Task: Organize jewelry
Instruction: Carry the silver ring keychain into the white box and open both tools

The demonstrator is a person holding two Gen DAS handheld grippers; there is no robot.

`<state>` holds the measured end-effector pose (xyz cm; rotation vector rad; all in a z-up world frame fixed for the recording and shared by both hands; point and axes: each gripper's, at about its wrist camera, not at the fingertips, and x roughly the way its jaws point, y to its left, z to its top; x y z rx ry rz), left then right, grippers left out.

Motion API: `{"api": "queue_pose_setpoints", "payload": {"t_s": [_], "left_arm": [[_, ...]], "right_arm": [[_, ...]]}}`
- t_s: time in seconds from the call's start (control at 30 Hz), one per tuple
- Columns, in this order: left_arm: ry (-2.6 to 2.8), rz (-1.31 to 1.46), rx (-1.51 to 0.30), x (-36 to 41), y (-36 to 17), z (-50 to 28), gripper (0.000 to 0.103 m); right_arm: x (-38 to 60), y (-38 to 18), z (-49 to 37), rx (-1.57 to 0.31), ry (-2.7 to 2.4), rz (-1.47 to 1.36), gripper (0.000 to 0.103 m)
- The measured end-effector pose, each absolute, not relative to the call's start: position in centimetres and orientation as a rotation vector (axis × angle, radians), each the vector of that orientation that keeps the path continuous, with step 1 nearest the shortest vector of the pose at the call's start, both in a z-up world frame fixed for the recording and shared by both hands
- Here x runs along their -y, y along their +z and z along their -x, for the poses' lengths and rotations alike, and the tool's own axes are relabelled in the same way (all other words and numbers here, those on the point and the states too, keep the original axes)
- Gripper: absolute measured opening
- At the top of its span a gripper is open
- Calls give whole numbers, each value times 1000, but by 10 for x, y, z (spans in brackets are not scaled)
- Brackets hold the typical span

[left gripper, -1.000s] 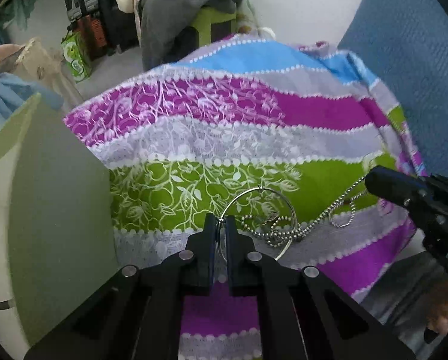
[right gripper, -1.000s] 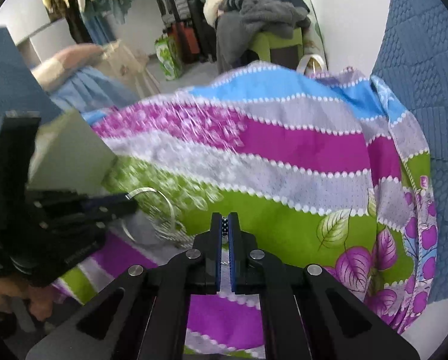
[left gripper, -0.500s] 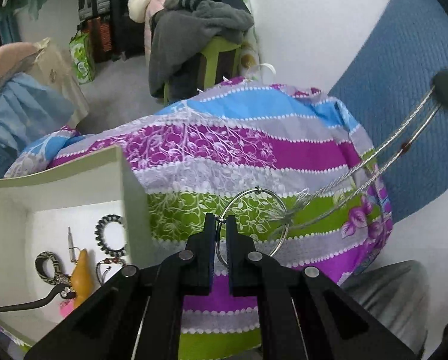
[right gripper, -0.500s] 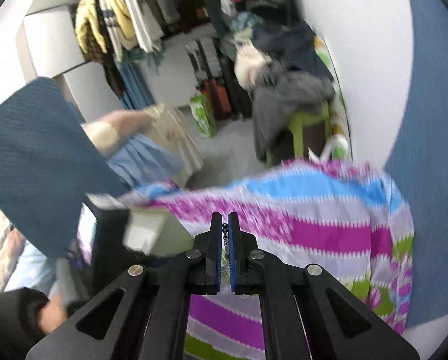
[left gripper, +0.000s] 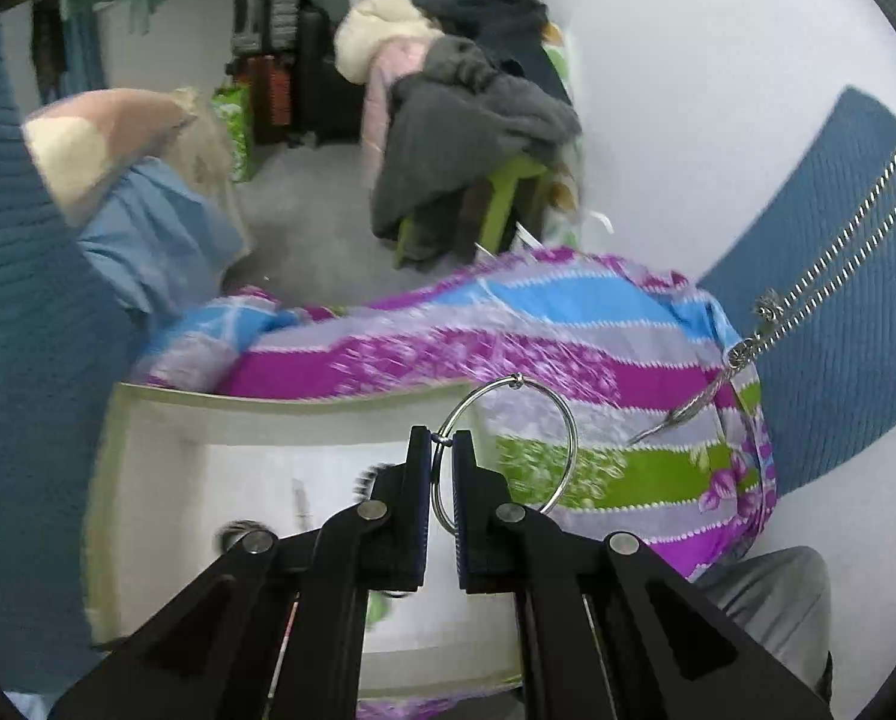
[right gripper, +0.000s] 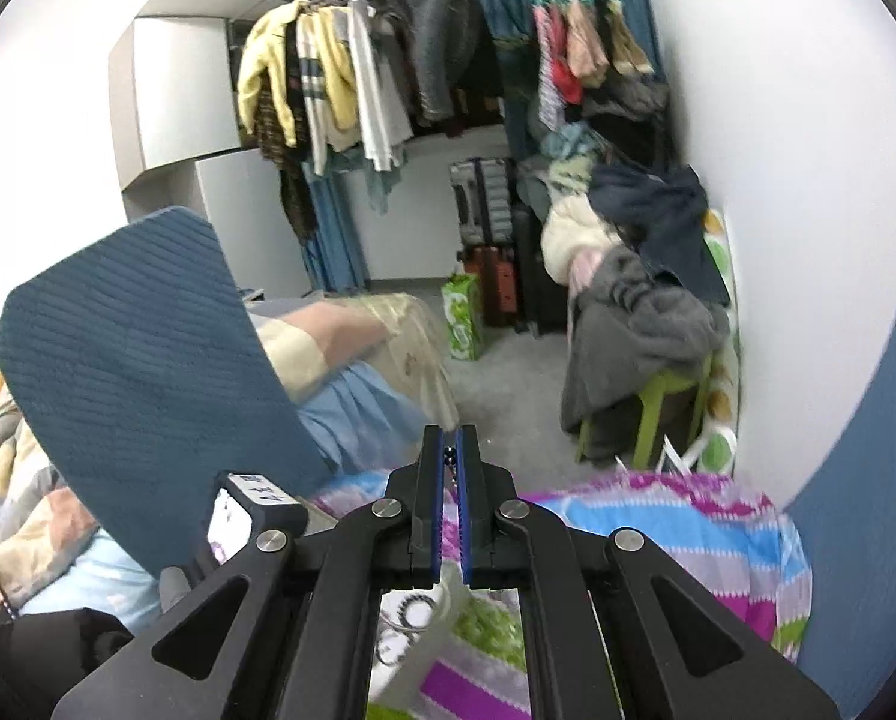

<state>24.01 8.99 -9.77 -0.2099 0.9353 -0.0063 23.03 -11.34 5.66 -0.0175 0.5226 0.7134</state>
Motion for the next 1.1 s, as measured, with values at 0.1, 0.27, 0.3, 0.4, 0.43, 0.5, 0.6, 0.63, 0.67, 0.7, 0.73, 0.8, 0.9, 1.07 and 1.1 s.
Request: {"api": "queue_pose_setpoints", "payload": {"t_s": [0.1,0.27,0.3,0.4,0.43,0.5,0.6,0.63,0.67,0.7,0.73,0.8,0.9,1.07,1.1], "left_arm": [[17,218,-914,-118,-82,-229,4],[50,233,-887,-159,-68,-210,5],[56,239,-885,-167,-68,-206,5],[70,251,-883,-187,-72,-195,5],[71,259,-882,-194,-76,-191,5],[76,267,-885,-205,-84,-185,6],[83,281,-901,-218,-101,-178,6],[83,289,-904,-222,-106,-176,6],[82,297,-909,-224,-112,-174,6],[83,306,-919,-228,-120,-172,6],[83,310,-925,-233,-125,-171,6],[79,318,-941,-238,-136,-170,6],[75,326,-958,-242,-153,-168,6],[51,342,-993,-240,-176,-168,6],[49,341,-1000,-238,-180,-169,6]], "right_arm": [[95,64,-227,-519,740,13,2],[57,56,-226,-543,775,6,2],[51,53,-226,-551,780,6,2],[31,32,-222,-589,784,17,2],[23,22,-221,-608,784,22,2],[12,1,-220,-647,781,25,2],[-2,-28,-218,-695,757,50,2],[-6,-41,-219,-716,745,58,2],[-9,-54,-221,-746,747,42,2],[-9,-65,-221,-767,741,36,2],[-12,-74,-221,-782,731,40,2],[-16,-95,-220,-819,716,51,2],[-20,-125,-220,-868,696,55,2],[-19,-161,-216,-939,658,71,2],[-18,-169,-215,-954,651,74,2]]}}
